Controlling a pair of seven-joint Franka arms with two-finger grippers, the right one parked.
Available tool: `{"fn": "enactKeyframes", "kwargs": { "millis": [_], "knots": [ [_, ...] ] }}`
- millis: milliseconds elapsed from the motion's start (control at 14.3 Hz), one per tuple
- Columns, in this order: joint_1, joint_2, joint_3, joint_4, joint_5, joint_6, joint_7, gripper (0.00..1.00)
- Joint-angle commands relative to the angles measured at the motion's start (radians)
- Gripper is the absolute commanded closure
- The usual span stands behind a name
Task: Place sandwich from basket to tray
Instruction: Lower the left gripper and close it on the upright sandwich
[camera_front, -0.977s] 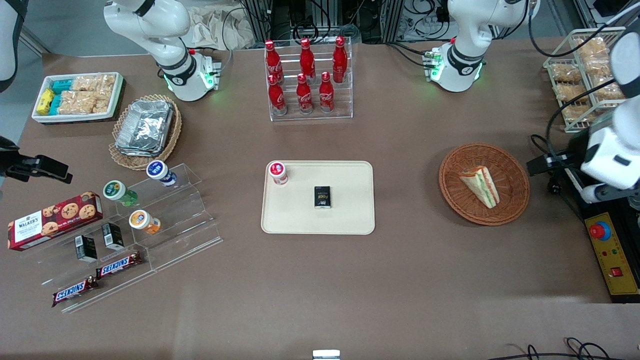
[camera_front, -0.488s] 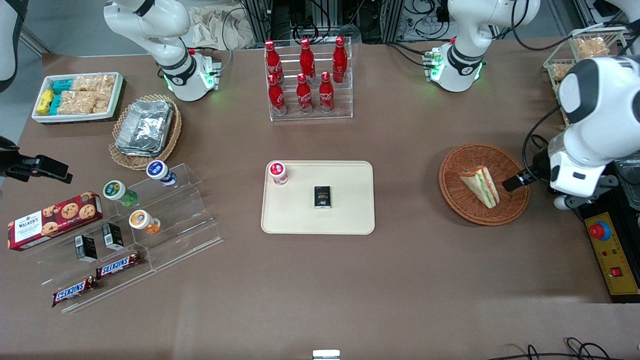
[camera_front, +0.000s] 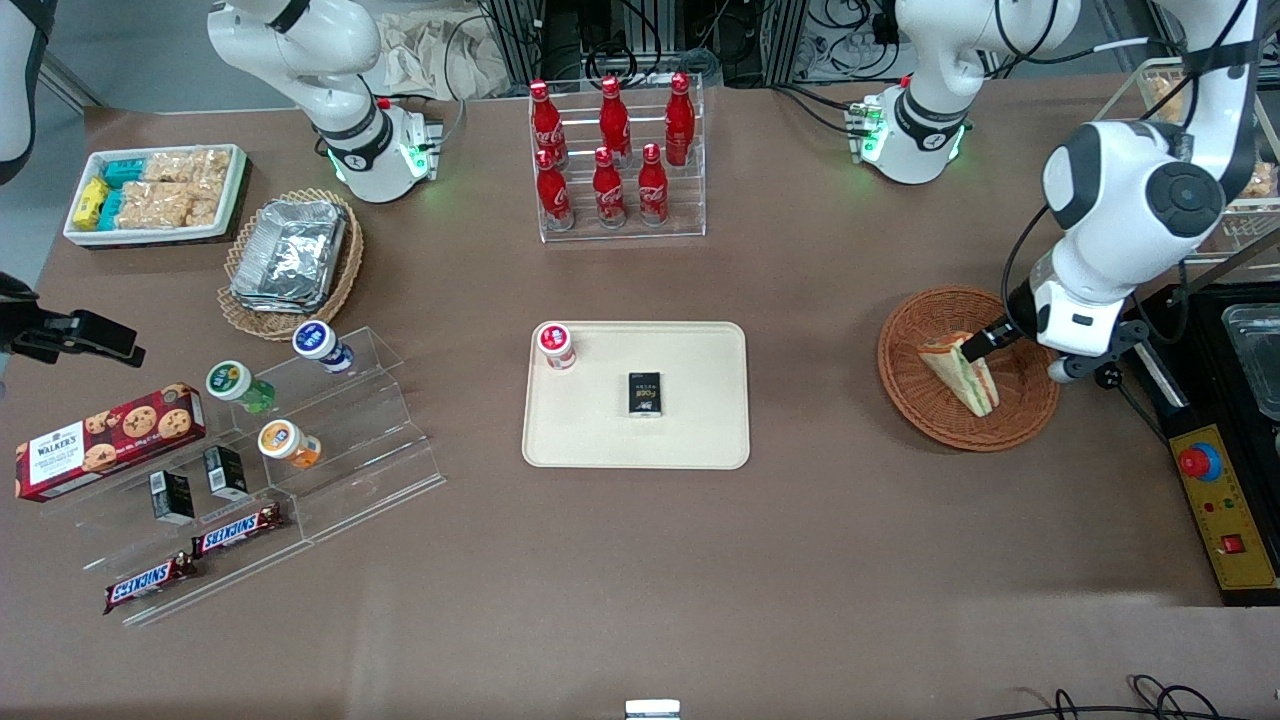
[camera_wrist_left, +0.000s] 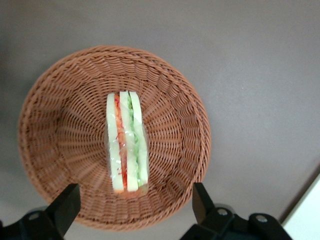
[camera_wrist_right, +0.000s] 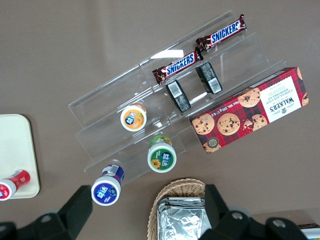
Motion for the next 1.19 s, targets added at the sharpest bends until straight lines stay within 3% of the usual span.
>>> {"fn": "enactKeyframes", "kwargs": {
  "millis": [0, 907, 977, 1116],
  "knots": [
    [-0.003, -0.005, -0.001, -0.114, 0.025, 0.165, -0.021, 0.01],
    [-0.002, 0.207, -0.001, -0.217, 0.016, 0.518, -0.041, 0.01],
    [-0.002, 0.216, -0.001, -0.216, 0.016, 0.524, -0.041, 0.1],
    [-0.005, 0.218, -0.003, -0.214, 0.016, 0.523, -0.047, 0.92]
  ]
}}
